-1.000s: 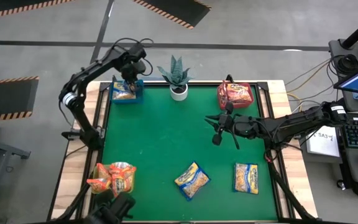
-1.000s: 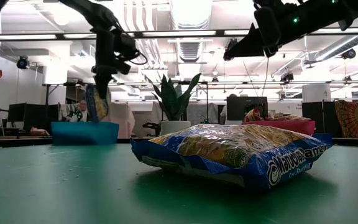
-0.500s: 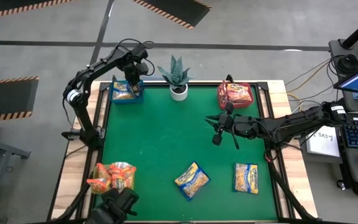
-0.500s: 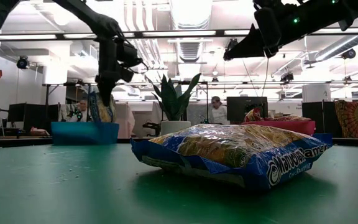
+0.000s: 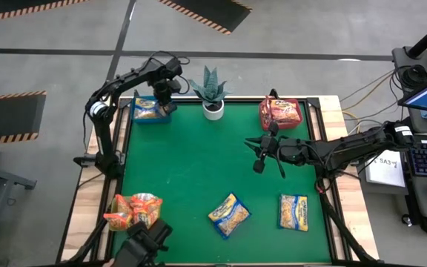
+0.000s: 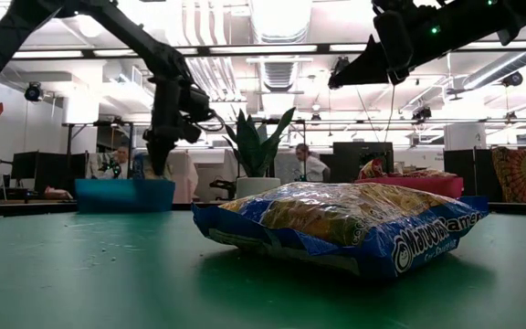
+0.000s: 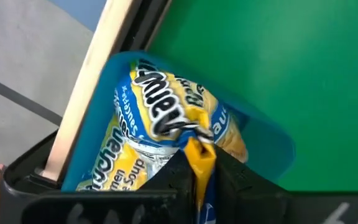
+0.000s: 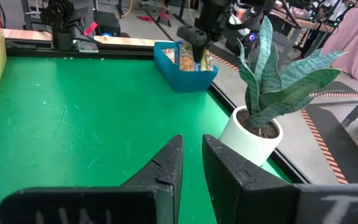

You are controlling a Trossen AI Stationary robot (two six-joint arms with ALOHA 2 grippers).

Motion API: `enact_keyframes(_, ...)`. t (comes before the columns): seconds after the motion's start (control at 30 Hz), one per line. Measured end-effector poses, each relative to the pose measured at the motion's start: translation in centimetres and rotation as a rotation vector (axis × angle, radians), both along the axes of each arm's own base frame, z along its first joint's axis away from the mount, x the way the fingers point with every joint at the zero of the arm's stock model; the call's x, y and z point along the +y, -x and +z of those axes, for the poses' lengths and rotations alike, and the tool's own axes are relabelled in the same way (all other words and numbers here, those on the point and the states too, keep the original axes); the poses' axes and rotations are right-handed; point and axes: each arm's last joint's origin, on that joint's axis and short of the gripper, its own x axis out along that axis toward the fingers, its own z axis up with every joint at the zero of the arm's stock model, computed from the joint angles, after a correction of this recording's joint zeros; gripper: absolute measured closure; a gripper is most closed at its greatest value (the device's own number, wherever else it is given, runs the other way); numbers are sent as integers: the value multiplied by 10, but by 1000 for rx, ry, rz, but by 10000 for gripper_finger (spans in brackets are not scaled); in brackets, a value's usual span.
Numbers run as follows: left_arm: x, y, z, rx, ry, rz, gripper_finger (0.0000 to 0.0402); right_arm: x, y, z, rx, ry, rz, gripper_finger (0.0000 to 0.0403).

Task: Sort Maruchan noodles
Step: Put the blue noodle pack into the blue bin

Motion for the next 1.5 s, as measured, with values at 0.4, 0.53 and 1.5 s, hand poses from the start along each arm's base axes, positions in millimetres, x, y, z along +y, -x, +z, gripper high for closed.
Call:
enact_keyframes(0.4,6,-5,0,-55,-67,73,343,0,0,0,0,-1,1,351)
enact_keyframes(0.53,6,-5,1,-57,-69,90,309,0,0,0,0,-3,3,351)
enact_keyframes(1.5,-178,-62,99,-471,-251,-277,232,4,-1,-2,-17,-133,108,351)
